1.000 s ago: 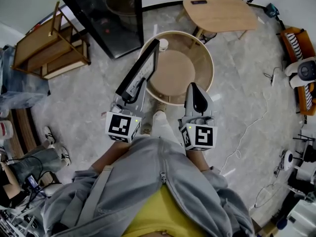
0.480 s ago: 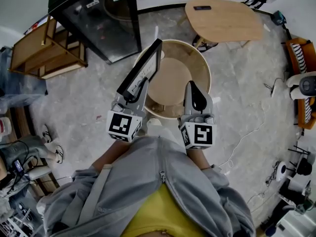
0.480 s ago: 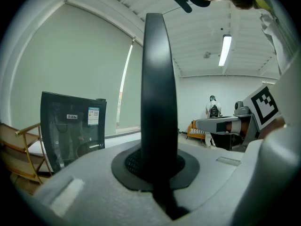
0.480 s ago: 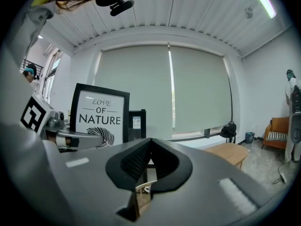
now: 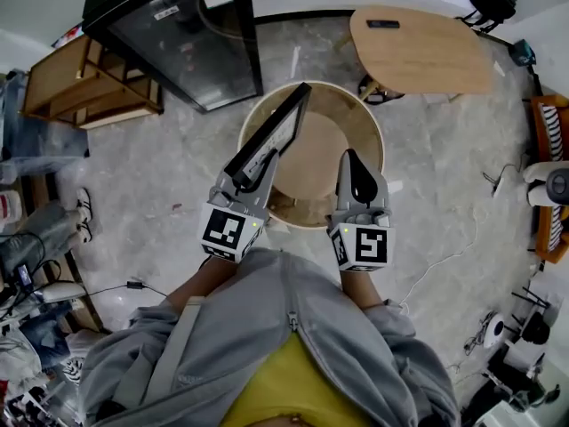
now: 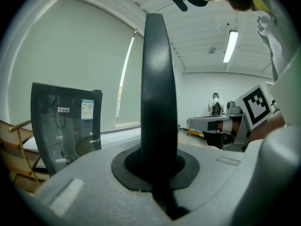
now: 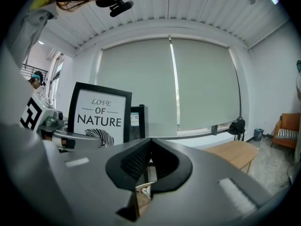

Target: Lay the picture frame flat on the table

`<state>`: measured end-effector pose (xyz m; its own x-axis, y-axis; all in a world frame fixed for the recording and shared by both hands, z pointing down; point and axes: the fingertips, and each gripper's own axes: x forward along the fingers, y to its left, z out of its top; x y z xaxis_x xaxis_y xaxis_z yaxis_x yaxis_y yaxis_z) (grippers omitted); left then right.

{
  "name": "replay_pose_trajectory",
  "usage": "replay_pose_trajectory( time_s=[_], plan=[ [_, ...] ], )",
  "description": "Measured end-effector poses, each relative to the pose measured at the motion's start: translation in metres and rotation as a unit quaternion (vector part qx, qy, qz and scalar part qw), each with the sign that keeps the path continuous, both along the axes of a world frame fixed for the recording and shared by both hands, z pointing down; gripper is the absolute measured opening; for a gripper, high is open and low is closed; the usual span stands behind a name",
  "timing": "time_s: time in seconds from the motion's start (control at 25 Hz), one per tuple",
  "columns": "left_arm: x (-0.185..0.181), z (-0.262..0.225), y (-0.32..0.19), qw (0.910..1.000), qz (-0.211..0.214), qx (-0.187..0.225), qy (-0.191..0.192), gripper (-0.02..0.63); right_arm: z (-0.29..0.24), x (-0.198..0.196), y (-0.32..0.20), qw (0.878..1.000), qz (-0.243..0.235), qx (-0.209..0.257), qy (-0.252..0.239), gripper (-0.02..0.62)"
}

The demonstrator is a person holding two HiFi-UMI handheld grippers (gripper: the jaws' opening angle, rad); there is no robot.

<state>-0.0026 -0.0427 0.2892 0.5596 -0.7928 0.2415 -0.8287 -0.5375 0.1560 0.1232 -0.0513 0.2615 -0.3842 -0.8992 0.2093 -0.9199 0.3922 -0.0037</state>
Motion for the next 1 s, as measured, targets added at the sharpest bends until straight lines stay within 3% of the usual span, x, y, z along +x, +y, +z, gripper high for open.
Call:
replay_pose_trajectory(
  time_s=[0.56,1.0],
  plan=[
    [-0.001,0.051,-0.029,0.9985,0.038,-0.034,-0.016,0.008,0.05,-0.028,-0.024,0.999,-0.009,-0.035,-0.001,0.002],
    [0.004,0.136,-0.047,0.9945,0.068,-0.063,-0.048,0.008,0.133,-0.023,-0.033,0.997,-0.011,-0.07,0.01,0.002]
  ],
)
